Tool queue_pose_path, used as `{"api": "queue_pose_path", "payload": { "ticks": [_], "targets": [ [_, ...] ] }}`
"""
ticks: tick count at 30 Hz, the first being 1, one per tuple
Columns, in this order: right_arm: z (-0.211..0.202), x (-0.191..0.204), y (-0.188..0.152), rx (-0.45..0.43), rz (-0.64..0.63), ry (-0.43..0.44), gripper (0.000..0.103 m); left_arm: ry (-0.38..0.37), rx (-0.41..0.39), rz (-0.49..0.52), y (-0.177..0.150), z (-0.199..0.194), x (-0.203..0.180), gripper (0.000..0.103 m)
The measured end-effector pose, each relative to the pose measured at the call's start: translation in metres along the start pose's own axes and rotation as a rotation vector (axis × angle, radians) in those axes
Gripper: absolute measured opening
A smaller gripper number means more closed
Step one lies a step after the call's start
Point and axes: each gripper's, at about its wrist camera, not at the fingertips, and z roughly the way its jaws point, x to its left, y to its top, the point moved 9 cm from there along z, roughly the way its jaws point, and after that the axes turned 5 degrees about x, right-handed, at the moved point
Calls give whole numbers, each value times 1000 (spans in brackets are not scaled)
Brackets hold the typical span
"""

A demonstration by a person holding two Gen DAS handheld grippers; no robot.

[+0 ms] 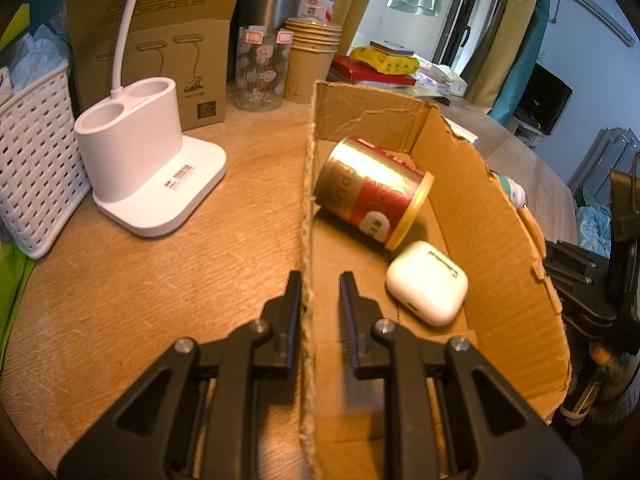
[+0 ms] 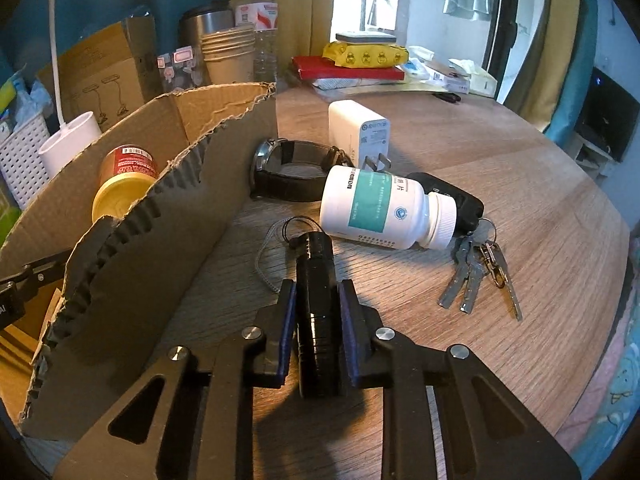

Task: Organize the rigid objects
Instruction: 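Lift the black flashlight with the right gripper toward the box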

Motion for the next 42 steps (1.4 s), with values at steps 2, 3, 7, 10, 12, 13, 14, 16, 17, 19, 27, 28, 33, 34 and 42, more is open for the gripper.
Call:
{"api": "queue_pose_path", "payload": {
  "ticks": [2, 3, 7, 10, 12, 13, 14, 16, 17, 19, 27, 28, 33, 34, 42],
  "targets": [
    [0, 1, 0, -1, -2, 1, 22, 0, 0, -1, 0, 0, 0, 20],
    [0, 1, 0, -1, -2, 4, 22, 0, 0, 0, 0, 0, 0, 20],
    [-3, -2, 1, -24, 23, 23, 22, 1, 0, 2, 0, 0, 0, 20],
    [-6, -2, 1, -36, 27, 31, 22, 1, 0, 3, 0, 0, 0, 20],
    [-9, 0, 2, -48, 21, 29, 22, 1, 0, 2, 0, 0, 0, 20],
    [-10, 1, 2, -52, 21, 35, 22, 1, 0, 3, 0, 0, 0, 20],
    [-11, 1, 1, -55, 22, 37, 22, 1, 0, 3, 0, 0, 0, 20],
    [-14, 2, 2, -65, 25, 37, 22, 1, 0, 3, 0, 0, 0, 20],
    [-15, 2, 1, -68, 28, 40, 22, 2, 0, 3, 0, 0, 0, 20],
    [-18, 3, 1, -72, 32, 45, 22, 1, 0, 3, 0, 0, 0, 20],
    [-35, 6, 7, -108, 40, 48, 22, 2, 0, 3, 0, 0, 0, 20],
    [-38, 7, 8, -114, 40, 48, 22, 2, 0, 3, 0, 0, 0, 20],
    [-56, 7, 15, -151, 36, 46, 22, 2, 0, 3, 0, 0, 0, 20],
    [-59, 7, 16, -157, 36, 46, 22, 2, 0, 3, 0, 0, 0, 20],
    [-90, 12, 29, -222, 30, 48, 22, 2, 0, 3, 0, 0, 0, 20]
  ]
}}
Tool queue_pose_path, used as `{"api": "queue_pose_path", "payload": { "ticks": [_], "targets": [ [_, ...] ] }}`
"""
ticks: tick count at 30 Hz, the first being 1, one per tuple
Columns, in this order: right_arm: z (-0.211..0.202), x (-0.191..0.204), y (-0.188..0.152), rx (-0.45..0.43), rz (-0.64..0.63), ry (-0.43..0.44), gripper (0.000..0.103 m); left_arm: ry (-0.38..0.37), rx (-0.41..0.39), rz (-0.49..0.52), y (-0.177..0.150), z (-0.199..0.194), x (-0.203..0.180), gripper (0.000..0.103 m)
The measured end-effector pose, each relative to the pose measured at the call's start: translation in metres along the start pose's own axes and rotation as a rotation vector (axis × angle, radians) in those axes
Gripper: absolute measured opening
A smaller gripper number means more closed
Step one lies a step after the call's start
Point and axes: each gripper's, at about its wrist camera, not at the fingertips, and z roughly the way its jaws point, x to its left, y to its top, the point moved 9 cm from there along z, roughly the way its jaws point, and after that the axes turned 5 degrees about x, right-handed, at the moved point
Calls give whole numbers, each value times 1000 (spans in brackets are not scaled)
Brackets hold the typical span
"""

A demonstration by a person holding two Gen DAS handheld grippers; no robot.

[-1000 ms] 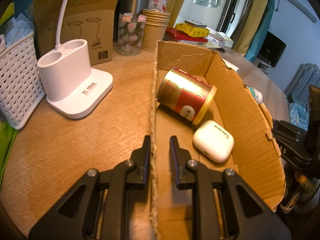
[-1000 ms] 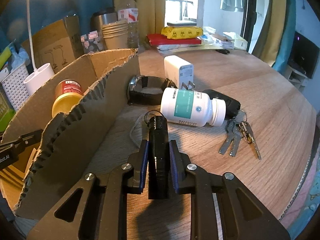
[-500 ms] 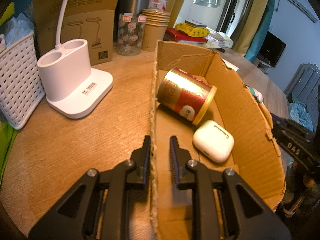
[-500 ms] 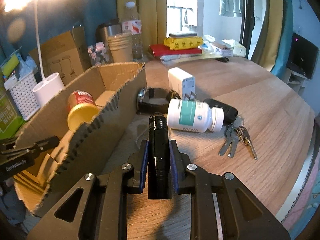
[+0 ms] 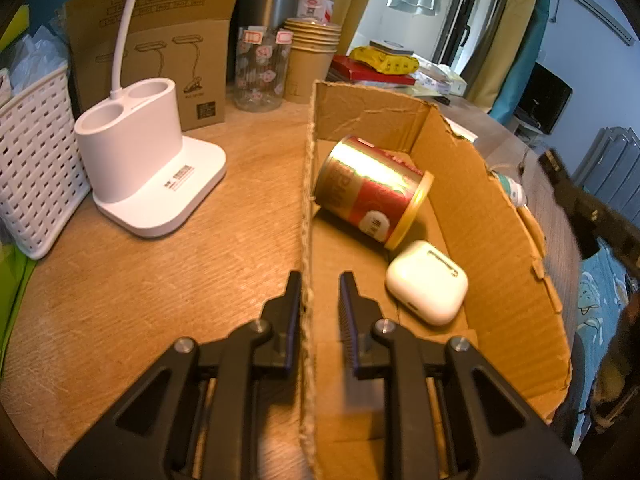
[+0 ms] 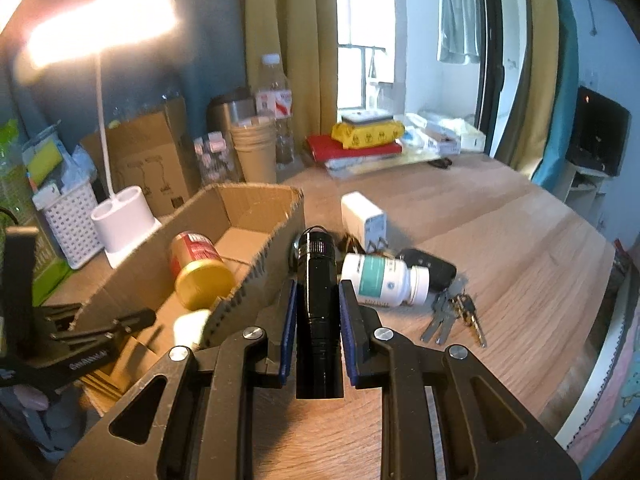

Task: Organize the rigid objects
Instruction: 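Lift the black flashlight with the right gripper toward the box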

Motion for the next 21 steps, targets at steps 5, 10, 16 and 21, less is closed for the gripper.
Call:
{"api": "queue_pose_path", "payload": {
  "ticks": [5, 10, 16, 21],
  "targets": [
    [-18, 10, 14, -47, -18, 9, 22, 0, 0, 0, 0, 0, 0, 20],
    [-33, 19, 27, -90, -33, 19, 22, 0, 0, 0, 0, 0, 0, 20],
    [-37, 35, 37, -109, -48, 55, 22, 0, 0, 0, 0, 0, 0, 20],
    [-34, 51, 38, -100, -69, 80, 22, 0, 0, 0, 0, 0, 0, 20]
  ]
}}
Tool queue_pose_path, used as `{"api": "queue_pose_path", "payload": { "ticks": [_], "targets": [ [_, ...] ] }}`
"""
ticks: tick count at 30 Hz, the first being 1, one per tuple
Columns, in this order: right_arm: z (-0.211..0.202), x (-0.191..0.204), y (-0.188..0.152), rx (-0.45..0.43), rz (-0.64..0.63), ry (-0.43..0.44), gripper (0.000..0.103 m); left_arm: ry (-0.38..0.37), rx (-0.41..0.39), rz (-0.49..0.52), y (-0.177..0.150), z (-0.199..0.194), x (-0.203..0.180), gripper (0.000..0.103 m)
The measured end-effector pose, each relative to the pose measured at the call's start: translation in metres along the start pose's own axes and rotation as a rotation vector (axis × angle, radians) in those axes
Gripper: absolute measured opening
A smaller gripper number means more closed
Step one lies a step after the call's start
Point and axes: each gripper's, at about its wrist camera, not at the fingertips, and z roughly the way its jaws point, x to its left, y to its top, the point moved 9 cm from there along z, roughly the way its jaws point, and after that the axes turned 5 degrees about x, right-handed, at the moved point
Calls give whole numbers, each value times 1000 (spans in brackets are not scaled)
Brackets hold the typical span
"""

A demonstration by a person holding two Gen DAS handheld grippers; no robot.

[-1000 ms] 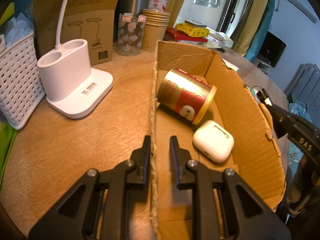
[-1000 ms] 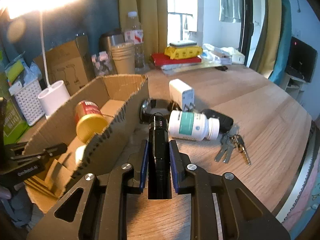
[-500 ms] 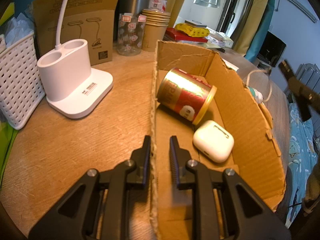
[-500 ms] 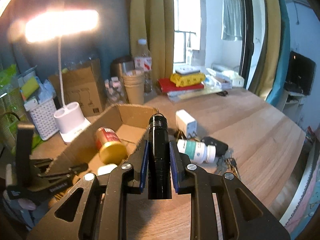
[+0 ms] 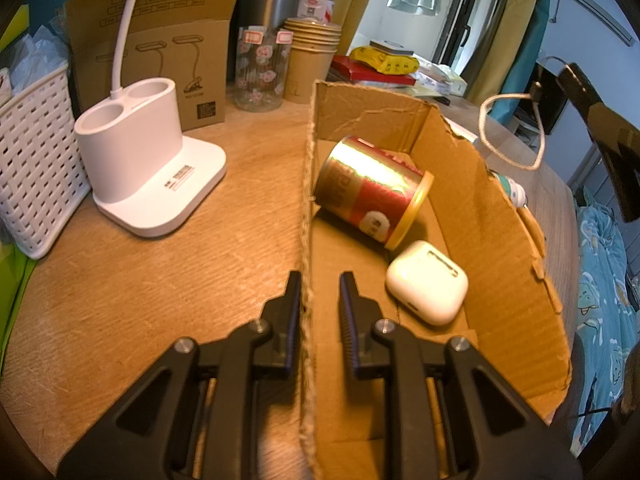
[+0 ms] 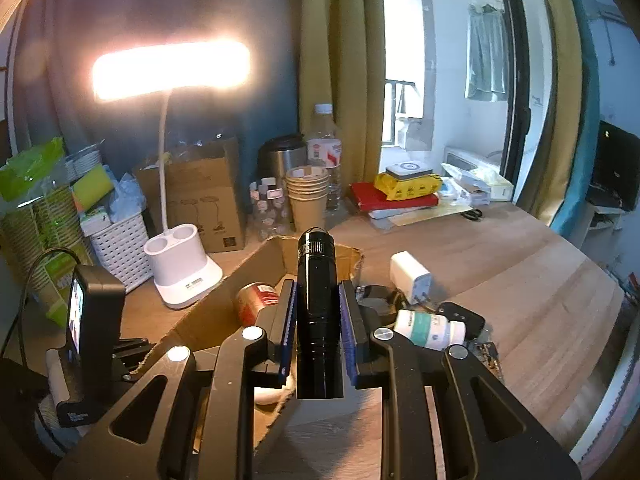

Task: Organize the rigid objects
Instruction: 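Lift the black flashlight with the right gripper toward the box, then lower the black flashlight into the box and open the right gripper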

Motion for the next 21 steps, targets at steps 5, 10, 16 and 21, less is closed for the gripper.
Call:
{"api": "queue_pose_path", "payload": {
  "ticks": [5, 10, 16, 21],
  "targets": [
    [5, 6, -1, 8, 3, 11, 22, 0, 0, 0, 0, 0, 0, 20],
    [23, 11, -8, 47, 38, 16, 22, 0, 0, 0, 0, 0, 0, 20],
    [46, 16, -20, 106, 71, 10, 22, 0, 0, 0, 0, 0, 0, 20],
    [54, 20, -26, 122, 63, -12, 22, 0, 0, 0, 0, 0, 0, 20]
  ]
}}
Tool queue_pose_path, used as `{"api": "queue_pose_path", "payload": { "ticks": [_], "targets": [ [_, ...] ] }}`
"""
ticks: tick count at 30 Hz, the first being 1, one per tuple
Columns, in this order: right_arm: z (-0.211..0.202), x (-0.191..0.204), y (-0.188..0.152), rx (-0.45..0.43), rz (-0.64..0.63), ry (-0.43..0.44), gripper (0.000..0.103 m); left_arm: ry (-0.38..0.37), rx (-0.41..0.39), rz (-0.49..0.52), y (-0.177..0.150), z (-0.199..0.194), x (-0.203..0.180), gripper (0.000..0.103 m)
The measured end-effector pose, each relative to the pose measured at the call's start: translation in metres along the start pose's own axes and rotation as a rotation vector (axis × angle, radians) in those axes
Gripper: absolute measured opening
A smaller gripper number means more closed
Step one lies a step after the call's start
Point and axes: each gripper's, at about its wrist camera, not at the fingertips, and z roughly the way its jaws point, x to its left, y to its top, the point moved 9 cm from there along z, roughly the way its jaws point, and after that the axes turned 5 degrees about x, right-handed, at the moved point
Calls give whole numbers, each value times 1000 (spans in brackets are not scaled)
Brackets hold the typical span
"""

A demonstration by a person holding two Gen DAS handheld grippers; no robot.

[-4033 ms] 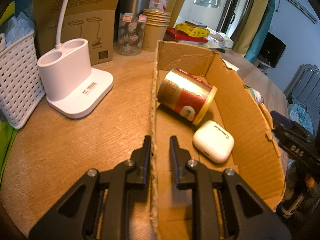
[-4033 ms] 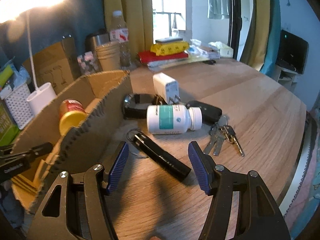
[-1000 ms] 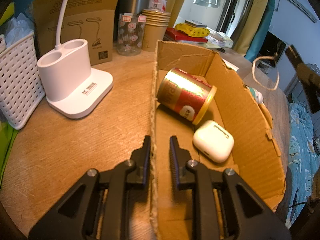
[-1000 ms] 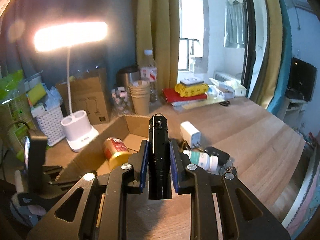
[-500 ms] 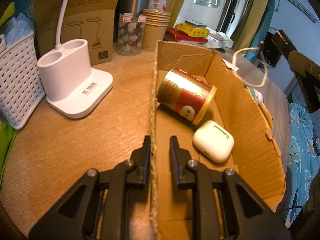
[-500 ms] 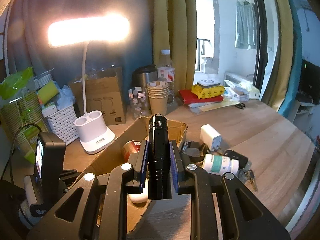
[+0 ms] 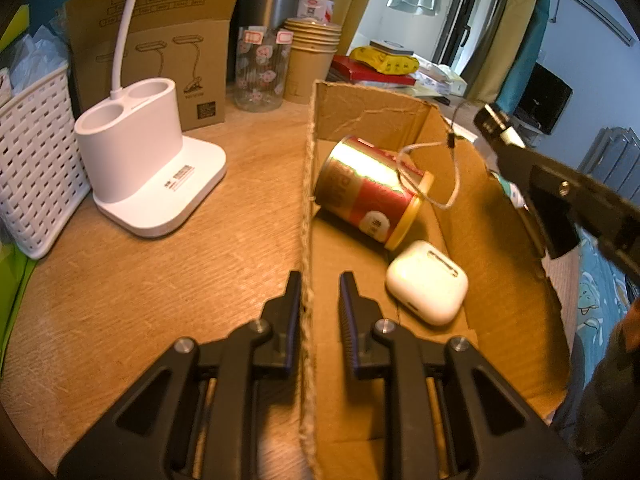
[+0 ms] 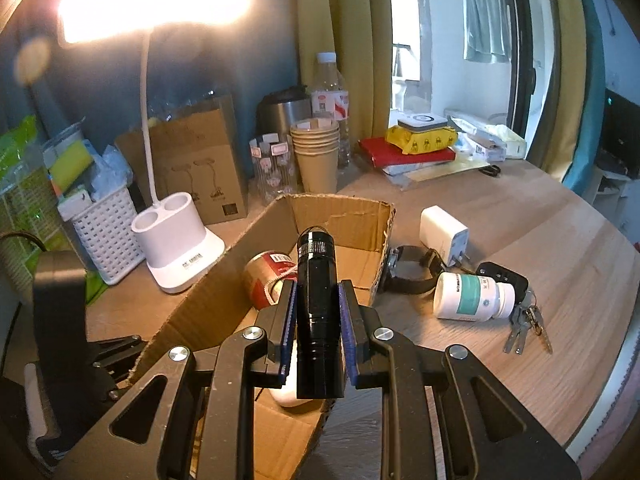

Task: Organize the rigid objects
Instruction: 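Lower the black flashlight into the box and open the right gripper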

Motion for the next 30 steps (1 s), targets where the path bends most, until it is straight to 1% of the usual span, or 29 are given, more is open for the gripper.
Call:
{"api": "queue_pose_path", "payload": {
  "ticks": [4, 13, 21, 30],
  "targets": [
    [9, 0, -6, 24, 0, -21, 22, 0, 0, 0, 0, 0, 0, 20],
    [23, 2, -13, 49, -33, -85, 22, 0, 0, 0, 0, 0, 0, 20],
    [20, 1, -14, 42, -43, -95, 22, 0, 1, 3, 0, 0, 0, 20],
    [15, -6, -11, 30, -25, -78, 22, 0, 1, 3, 0, 0, 0, 20]
  ]
}}
